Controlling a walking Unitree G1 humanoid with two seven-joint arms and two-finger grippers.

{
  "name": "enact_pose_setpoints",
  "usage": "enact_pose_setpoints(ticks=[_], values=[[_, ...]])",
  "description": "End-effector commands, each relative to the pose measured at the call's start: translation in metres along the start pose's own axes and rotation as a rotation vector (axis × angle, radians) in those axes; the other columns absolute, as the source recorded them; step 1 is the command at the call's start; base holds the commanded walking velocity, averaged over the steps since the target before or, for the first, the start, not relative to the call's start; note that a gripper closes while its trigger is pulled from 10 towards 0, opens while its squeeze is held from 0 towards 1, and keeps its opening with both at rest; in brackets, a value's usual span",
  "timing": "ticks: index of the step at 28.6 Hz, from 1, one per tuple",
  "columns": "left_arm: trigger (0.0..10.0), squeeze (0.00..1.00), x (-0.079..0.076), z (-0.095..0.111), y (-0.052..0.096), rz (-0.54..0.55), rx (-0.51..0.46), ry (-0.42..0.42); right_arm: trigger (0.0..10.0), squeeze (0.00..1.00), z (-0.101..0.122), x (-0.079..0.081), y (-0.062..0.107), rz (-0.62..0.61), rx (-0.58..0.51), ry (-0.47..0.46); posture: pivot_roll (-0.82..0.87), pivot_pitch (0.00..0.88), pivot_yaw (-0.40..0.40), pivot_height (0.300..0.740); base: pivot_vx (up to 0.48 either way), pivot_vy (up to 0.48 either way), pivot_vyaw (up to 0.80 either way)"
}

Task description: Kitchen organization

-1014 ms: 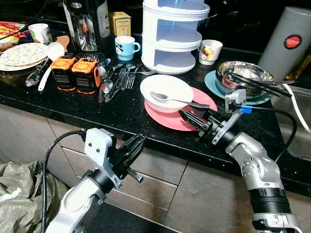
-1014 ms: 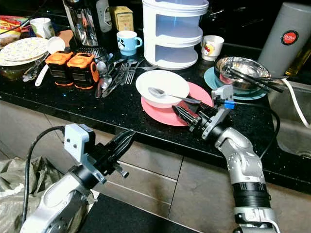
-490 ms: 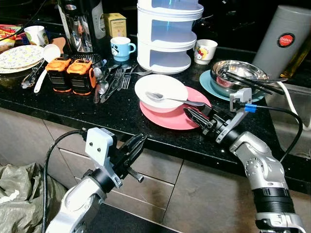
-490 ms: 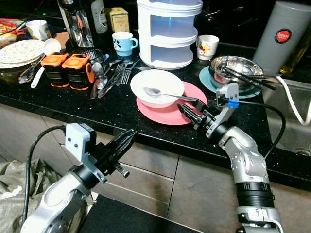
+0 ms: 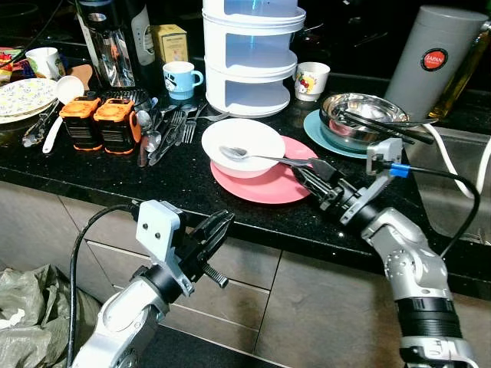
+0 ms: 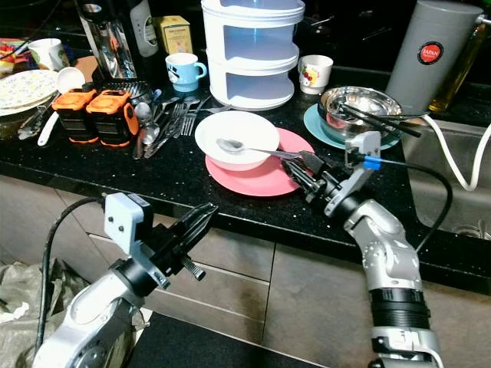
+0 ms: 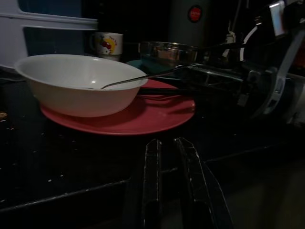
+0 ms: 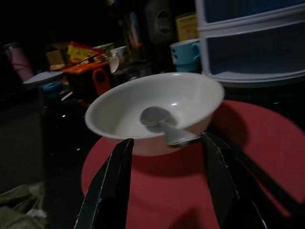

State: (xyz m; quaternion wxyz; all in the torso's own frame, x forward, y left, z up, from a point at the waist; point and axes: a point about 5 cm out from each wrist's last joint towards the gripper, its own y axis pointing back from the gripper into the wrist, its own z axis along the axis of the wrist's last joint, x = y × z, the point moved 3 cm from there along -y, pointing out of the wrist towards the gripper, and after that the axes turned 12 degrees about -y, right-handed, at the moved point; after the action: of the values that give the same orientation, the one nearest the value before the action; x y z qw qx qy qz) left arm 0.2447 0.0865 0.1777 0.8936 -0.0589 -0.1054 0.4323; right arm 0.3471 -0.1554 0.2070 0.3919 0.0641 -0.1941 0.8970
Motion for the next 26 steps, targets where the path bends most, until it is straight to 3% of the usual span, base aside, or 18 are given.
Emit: enact_pose_setpoints(ticks=[1,10,16,18,19,26], values=[[10.0,0.0,-0.002,-0.005,0.001,-0.014,0.026,0.011,10.0,0.0,-0.001,0.006,-0.002,0.025,-0.005,0.0,0.16,0.0,0.008,0.74,0.0,0.0,0.0],[10.0,0.0,-0.002,-0.004,0.001,-0.005,0.022,0.011,10.0,0.0,-0.004,0.013,-0.015,0.043,-0.01,-0.01,0.16,0.0,0.001,0.74,0.0,0.0,0.0],[10.0,0.0,-0.001,-0.004,0.0,-0.001,0.019,0.007,10.0,0.0,-0.004,0.011,-0.023,0.021,-0.001,0.031,0.16,0.0,-0.003,0.74,0.0,0.0,0.0],[10.0,0.0,-0.001,-0.004,0.0,0.0,0.019,0.007,9.5,0.0,-0.005,0.01,-0.023,0.011,0.007,0.044,0.16,0.0,-0.006,0.74,0.0,0.0,0.0],[10.0,0.0,-0.001,-0.004,0.0,0.002,0.018,0.007,0.2,0.0,-0.005,0.009,-0.024,0.004,0.014,0.055,0.16,0.0,-0.006,0.74,0.0,0.0,0.0],[10.0,0.0,-0.001,-0.004,-0.001,0.0,0.017,0.007,0.0,0.0,-0.007,0.01,-0.024,0.004,0.029,0.08,0.16,0.0,-0.004,0.74,0.0,0.0,0.0]])
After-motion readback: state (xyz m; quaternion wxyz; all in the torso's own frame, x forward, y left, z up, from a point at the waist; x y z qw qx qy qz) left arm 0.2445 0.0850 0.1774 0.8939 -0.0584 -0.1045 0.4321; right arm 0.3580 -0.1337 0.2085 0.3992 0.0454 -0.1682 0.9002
